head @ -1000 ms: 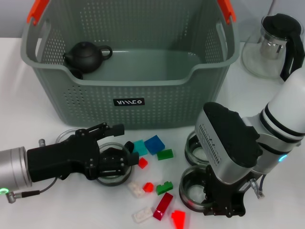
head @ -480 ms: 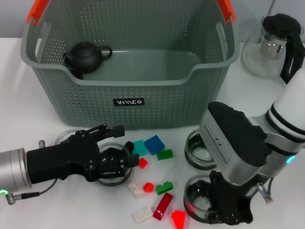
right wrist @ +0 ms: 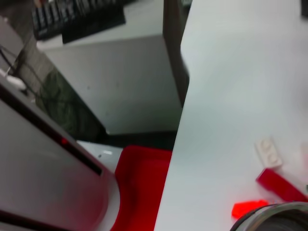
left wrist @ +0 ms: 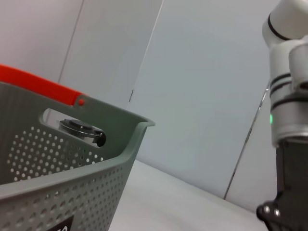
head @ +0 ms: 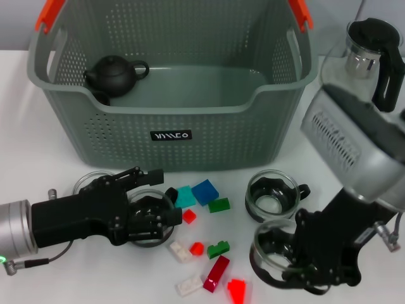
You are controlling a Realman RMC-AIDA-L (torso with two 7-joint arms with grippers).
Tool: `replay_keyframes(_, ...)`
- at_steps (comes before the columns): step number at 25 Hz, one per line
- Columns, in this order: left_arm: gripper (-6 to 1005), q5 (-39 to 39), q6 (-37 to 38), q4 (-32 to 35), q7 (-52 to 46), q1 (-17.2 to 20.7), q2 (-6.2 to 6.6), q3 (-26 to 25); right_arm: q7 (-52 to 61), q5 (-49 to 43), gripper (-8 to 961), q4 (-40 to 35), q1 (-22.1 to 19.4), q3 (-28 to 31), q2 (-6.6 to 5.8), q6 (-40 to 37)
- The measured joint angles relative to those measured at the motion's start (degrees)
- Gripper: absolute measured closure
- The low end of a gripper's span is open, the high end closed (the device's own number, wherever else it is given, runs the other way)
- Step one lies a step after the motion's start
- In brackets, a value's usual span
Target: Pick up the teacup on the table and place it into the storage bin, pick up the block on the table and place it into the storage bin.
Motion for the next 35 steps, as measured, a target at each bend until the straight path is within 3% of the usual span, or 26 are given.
replay_keyframes(13,64,0.33,0.41,0.93,0.01,0.01,0.47,0.01,8.40,5.77,890,-12.93,0.86,4.93,-0.55,-2.64)
replay_keyframes(22,64,0.45,0.12,1.37,1.49,0.01,0.59,0.00,10.11,10.12,892,-16.46,5.92,15.76,-0.19,0.97)
replay_keyframes(28,64,0.45,0.35,1.61,1.57,-0.36,0.67,0.06,9.08,10.08,891,-12.65,8.67,17.98,-0.49,11.64)
replay_keyframes(35,65,0.45,0.23,1.64,1.58,-1.14,0.80,0.56,8.25,9.31,893,5.43,13.93,18.07,-1.77,28.08)
